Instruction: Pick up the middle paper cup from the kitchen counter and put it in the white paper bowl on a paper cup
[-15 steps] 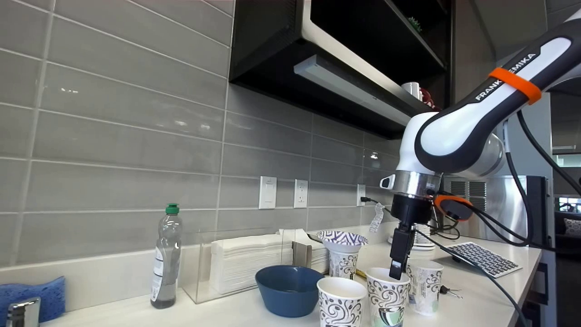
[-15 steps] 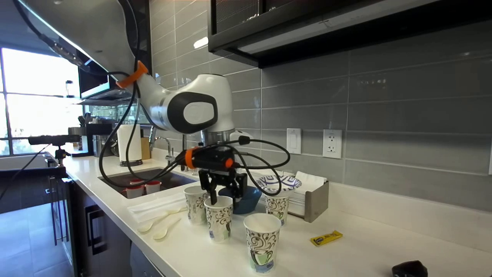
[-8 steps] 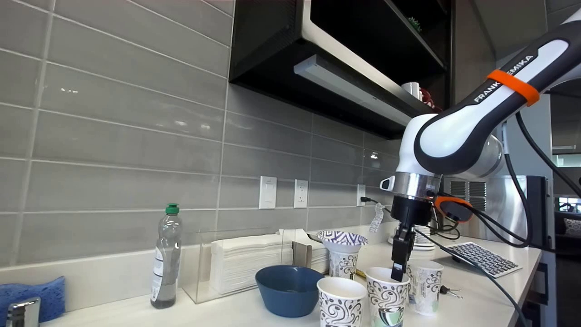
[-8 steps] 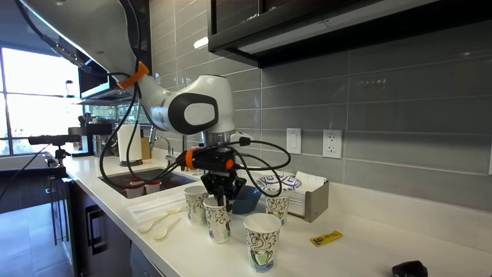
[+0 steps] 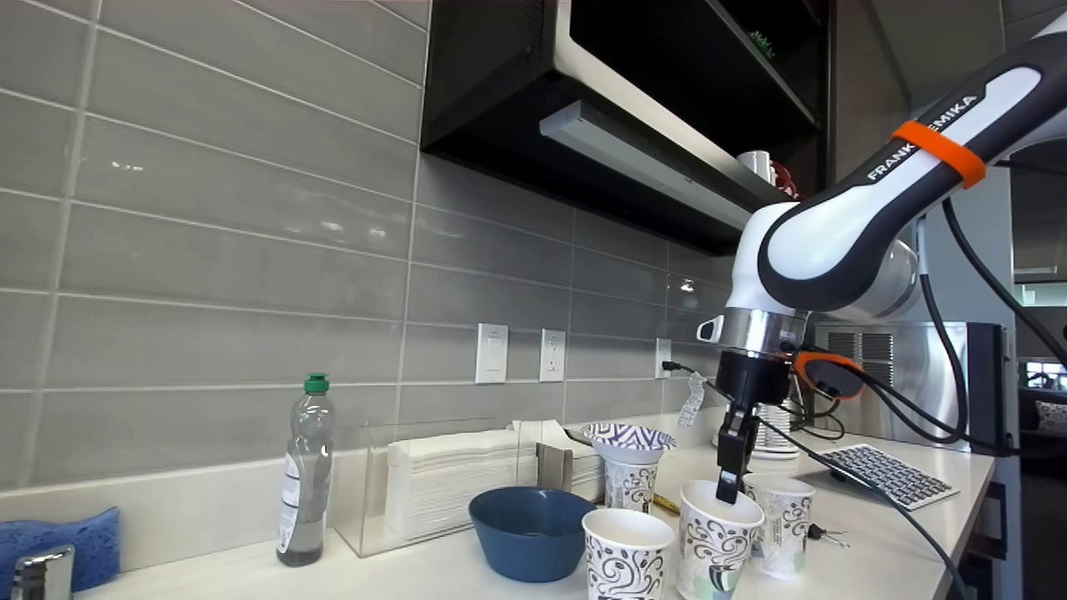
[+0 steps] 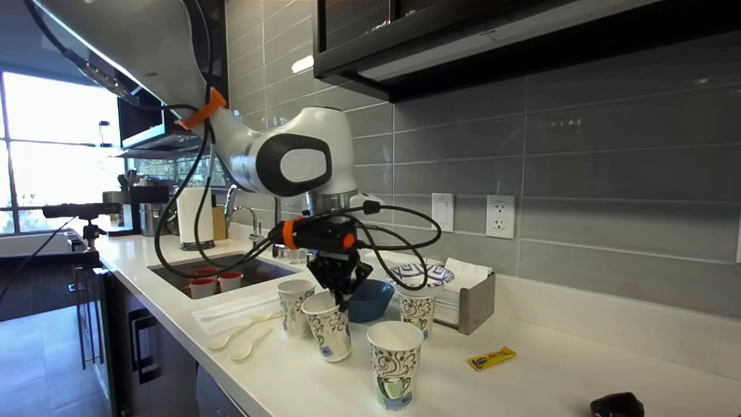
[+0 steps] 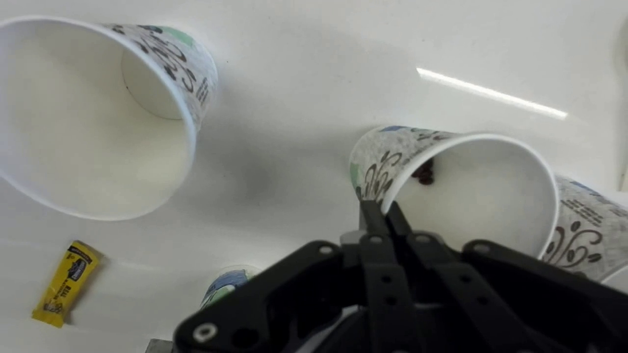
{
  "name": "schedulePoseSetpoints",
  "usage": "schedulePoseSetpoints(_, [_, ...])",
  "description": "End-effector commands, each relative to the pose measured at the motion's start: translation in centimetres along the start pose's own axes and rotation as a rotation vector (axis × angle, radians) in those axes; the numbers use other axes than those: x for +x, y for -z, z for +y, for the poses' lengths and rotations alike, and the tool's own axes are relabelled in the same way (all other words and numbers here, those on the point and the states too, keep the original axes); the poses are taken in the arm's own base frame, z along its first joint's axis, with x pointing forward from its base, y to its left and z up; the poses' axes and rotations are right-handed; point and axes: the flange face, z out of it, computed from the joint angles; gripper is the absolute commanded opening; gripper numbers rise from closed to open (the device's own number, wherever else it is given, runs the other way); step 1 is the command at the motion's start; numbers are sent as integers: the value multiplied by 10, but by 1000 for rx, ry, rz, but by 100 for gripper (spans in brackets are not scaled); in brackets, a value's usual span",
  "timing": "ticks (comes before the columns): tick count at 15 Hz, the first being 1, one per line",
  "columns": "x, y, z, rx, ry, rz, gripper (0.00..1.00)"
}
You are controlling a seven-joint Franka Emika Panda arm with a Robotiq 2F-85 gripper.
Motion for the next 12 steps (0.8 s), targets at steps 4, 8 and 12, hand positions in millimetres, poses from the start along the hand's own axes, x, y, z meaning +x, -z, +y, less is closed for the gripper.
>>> schedulePoseSetpoints(4, [2,60,-1,29,-17,-37,1])
schedulePoseSetpoints(8, [4,58,-1,28,1,-31,4])
schedulePoseSetpoints(12, [3,49,-1,33,1,-48,4])
